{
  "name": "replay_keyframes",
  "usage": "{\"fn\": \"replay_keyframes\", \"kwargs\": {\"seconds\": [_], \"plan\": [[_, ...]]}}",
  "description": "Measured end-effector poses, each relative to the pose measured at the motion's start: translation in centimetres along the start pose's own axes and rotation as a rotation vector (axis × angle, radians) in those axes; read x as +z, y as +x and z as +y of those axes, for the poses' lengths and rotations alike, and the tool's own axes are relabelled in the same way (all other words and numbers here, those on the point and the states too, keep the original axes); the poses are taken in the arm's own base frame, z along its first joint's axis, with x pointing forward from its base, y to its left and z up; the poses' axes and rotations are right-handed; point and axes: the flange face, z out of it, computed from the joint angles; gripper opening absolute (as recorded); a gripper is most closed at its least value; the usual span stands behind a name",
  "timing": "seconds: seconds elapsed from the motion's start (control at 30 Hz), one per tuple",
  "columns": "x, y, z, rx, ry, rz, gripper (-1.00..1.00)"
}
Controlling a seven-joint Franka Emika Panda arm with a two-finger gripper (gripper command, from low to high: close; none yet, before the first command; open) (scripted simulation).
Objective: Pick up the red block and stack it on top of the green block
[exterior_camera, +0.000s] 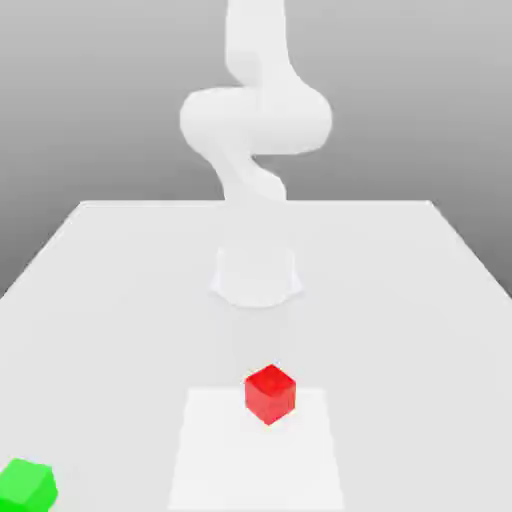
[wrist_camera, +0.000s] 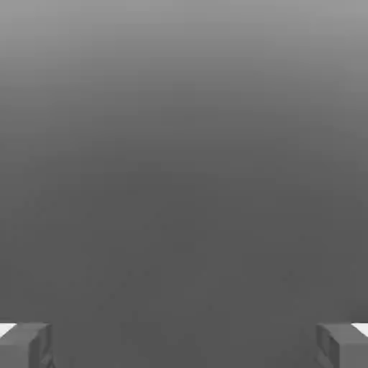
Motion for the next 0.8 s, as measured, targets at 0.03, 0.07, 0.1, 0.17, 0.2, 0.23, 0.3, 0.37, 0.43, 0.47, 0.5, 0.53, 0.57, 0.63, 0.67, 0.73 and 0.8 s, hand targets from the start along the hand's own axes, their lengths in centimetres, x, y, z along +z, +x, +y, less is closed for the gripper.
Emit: {"fn": "replay_keyframes", "kwargs": {"seconds": [0.03, 0.07, 0.1, 0.17, 0.2, 0.23, 0.3, 0.37, 0.43, 0.47, 0.5, 0.53, 0.57, 0.63, 0.67, 0.73, 0.8], "plan": [[2.6, -0.6, 0.5, -0.032, -0.023, -0.03, 0.0], [5.1, -1.3, 1.0, -0.064, -0.044, -0.061, 0.0], [7.5, -2.1, 1.7, -0.095, -0.065, -0.092, 0.0], [12.1, -4.1, 3.1, -0.159, -0.103, -0.155, 0.0], [14.2, -5.2, 4.0, -0.191, -0.122, -0.188, 0.0], [16.2, -6.3, 4.9, -0.222, -0.14, -0.22, 0.0], [20.0, -9.0, 6.9, -0.287, -0.173, -0.289, 0.0], [23.3, -11.9, 9.3, -0.354, -0.205, -0.361, 0.0], [26.3, -15.3, 12.0, -0.424, -0.234, -0.44, 0.0], [27.6, -17.1, 13.5, -0.461, -0.248, -0.483, 0.0], [28.8, -19.0, 15.2, -0.498, -0.262, -0.527, 0.0], [29.9, -21.0, 16.9, -0.537, -0.276, -0.574, 0.0], [31.1, -22.9, 18.5, -0.57, -0.287, -0.614, 0.0], [33.0, -25.4, 20.5, -0.609, -0.295, -0.657, 0.0], [33.7, -26.1, 21.1, -0.615, -0.296, -0.664, 0.0], [35.0, -27.0, 22.2, -0.616, -0.299, -0.668, 0.0], [36.2, -27.9, 23.1, -0.616, -0.3, -0.669, 0.0]]}}
